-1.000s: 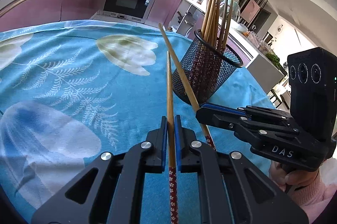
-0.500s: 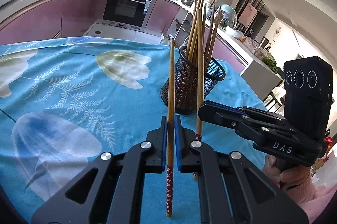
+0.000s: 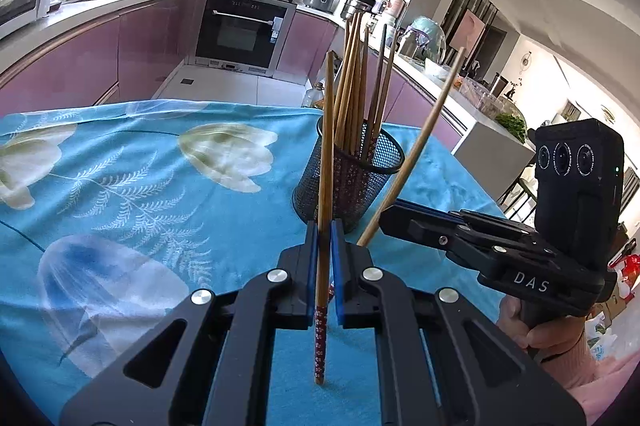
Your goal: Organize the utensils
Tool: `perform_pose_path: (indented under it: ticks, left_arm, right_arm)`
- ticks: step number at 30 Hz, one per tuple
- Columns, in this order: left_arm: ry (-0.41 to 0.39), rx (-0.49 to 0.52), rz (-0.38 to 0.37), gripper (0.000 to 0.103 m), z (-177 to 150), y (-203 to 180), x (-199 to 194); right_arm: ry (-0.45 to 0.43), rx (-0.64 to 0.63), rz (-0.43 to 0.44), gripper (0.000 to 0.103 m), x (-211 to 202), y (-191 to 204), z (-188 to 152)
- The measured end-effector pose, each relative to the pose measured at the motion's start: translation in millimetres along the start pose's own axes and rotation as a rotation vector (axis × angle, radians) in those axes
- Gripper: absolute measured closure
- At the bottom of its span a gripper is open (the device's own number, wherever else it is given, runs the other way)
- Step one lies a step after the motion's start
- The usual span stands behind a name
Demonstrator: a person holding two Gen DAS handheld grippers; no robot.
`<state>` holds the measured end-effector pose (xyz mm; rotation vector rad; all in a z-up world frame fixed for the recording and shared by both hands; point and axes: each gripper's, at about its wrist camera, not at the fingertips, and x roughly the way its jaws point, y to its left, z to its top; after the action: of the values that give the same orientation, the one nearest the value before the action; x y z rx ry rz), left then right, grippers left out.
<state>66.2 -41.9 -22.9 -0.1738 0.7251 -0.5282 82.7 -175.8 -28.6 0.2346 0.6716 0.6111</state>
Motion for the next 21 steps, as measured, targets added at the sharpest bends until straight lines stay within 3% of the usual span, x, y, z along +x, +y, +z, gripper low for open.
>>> perform_pose_path:
  ticks: [12,21]
  left_arm:
    - [-0.021,0.016,-0.001,0.098,6.1,-7.6,-5.3]
    - [0.065,-0.026,0.046,0.098,-9.6,16.1,19.7]
  right_arm:
    - [-0.011,-0.017,0.010,0.101,-3.2,0.8,5.3]
    - [0.064,0.000,-0.015,0.100,13.2,-11.3,-2.6]
